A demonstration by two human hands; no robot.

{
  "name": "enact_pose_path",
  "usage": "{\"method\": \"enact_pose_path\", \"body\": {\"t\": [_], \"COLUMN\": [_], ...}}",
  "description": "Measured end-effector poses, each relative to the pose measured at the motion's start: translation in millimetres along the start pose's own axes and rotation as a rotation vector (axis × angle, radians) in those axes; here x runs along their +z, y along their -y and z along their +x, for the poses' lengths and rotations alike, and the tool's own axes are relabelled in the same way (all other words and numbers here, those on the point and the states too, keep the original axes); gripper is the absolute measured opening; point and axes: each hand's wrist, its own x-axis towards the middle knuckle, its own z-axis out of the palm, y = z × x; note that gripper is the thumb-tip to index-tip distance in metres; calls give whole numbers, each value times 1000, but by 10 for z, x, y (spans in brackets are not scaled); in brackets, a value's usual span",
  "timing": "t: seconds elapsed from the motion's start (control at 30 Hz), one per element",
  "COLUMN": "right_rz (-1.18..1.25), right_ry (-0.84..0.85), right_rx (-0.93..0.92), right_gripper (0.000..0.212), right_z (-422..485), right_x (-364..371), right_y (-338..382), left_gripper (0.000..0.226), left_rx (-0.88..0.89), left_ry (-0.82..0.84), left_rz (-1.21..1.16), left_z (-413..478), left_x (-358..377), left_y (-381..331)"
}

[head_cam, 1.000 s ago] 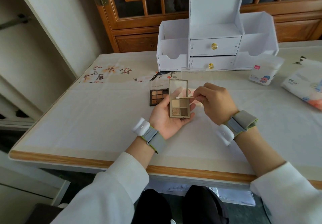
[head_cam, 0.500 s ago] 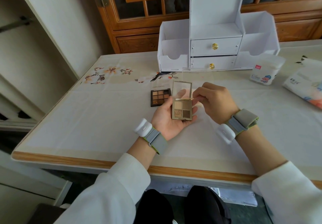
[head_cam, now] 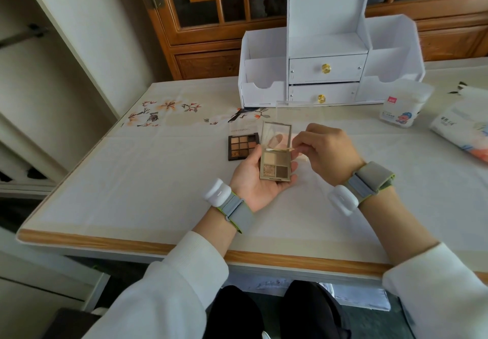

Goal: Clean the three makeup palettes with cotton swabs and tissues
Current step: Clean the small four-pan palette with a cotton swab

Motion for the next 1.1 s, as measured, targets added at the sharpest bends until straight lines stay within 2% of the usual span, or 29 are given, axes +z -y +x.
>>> {"method": "enact_pose_path", "body": {"t": [0.1, 0.2, 0.43, 0.57, 0.7, 1.1], "right_rz": [-25, -54, -30, -49, -75, -64], "right_ry": [27, 42, 29, 33, 32, -14], "right_rx": [40, 80, 15, 48, 85, 81], "right_gripper": [15, 19, 14, 15, 16, 12], "right_z": [-18, -32, -14, -32, -41, -48], "right_x": [-7, -28, -20, -44, -60, -52], "right_y": [-64, -137, -34, -125, -160, -132], "left_gripper": [44, 53, 53, 53, 64, 62], "left_rx": [6, 10, 2, 27, 53, 71], "left_ry": [-6, -5, 2, -32, -7, -24], "left_rz": [32, 80, 73, 39, 27, 55], "left_z": [-12, -3, 15, -2, -21, -38], "left_x": [0, -21, -1, 17, 41, 58], "left_y": [-12, -28, 17, 4, -1, -16]}}
